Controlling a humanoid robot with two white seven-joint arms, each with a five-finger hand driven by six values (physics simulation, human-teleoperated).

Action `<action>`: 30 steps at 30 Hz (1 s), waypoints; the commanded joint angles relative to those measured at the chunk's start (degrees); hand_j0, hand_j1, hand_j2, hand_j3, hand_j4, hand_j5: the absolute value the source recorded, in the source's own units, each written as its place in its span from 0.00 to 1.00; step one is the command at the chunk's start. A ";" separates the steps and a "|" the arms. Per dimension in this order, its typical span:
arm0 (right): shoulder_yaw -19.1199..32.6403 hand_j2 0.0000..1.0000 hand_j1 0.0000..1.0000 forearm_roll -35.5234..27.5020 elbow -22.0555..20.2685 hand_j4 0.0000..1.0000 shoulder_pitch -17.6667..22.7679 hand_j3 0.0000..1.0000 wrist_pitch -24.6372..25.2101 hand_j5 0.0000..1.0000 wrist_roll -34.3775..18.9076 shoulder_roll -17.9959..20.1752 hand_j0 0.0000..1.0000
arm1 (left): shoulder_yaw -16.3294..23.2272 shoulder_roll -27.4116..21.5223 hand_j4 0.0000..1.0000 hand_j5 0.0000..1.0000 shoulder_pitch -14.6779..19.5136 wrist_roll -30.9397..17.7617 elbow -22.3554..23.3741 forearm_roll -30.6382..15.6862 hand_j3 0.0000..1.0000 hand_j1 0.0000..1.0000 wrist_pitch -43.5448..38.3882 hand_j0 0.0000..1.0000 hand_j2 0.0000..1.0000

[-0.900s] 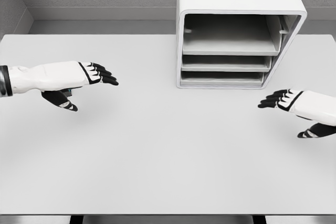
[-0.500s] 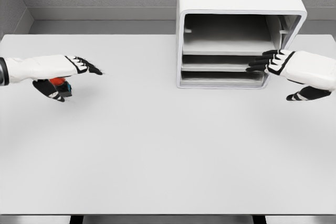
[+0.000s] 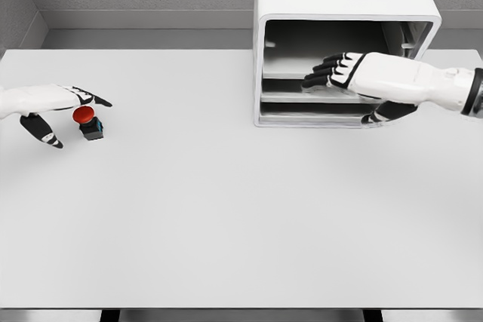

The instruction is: Slide open multi-storey tabletop storage cabinets and put open load switch and slide close multi-storey tabletop storage cabinets

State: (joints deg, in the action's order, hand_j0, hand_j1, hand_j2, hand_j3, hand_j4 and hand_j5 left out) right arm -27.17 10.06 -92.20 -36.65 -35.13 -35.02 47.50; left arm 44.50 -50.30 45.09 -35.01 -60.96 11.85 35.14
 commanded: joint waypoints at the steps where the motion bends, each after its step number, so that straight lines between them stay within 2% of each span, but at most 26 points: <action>1: -1.30 1.00 1.00 -0.13 2.11 1.00 -0.26 1.00 0.13 1.00 0.02 -1.97 1.00 | -0.11 0.20 0.98 0.98 0.00 0.01 0.23 0.02 0.98 0.98 -0.14 0.98 0.98; 6: -2.97 1.00 1.00 1.46 7.73 1.00 -3.08 1.00 0.13 1.00 0.02 -4.34 1.00 | -0.11 0.64 0.86 0.86 0.26 0.01 0.23 1.07 0.86 0.86 -0.14 0.86 0.86; 8: -3.15 1.00 1.00 1.90 10.63 1.00 -3.70 1.00 0.13 1.00 0.02 -4.78 1.00 | -0.11 0.64 0.77 0.77 0.26 0.01 0.23 1.16 0.77 0.77 -0.14 0.77 0.77; 18: -9.82 1.00 1.00 2.77 12.92 1.00 -8.00 1.00 0.13 1.00 0.02 -7.60 1.00 | -0.11 1.25 0.76 0.76 0.35 0.01 0.23 1.60 0.76 0.76 -0.14 0.76 0.76; 22: -10.71 1.00 1.00 2.77 18.01 1.00 -9.32 1.00 0.13 1.00 0.02 -8.65 1.00 | -0.02 1.34 0.66 0.66 0.35 0.01 0.40 1.60 0.66 0.66 -0.14 0.66 0.66; 24: -10.62 1.00 1.00 2.77 20.48 1.00 -9.93 1.00 0.13 1.00 0.02 -8.83 1.00 | 0.06 1.34 0.54 0.54 0.35 0.01 0.40 1.60 0.54 0.54 -0.14 0.54 0.54; 25: -10.53 1.00 1.00 2.69 22.06 1.00 -10.46 1.00 0.13 1.00 0.02 -8.83 1.00 | 0.06 1.34 0.51 0.51 0.35 0.01 0.32 1.60 0.51 0.51 -0.14 0.51 0.51; 30: -10.27 1.00 1.00 2.60 25.40 1.00 -11.17 1.00 0.13 1.00 0.02 -8.74 1.00 | 0.06 1.34 0.36 0.36 0.26 0.01 -0.04 1.51 0.36 0.36 -0.14 0.36 0.36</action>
State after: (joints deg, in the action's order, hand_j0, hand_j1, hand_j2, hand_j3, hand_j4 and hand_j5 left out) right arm -37.55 13.07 -68.31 -47.81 -35.16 -35.03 38.72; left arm 44.55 -48.92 45.35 -34.95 -60.89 13.51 35.03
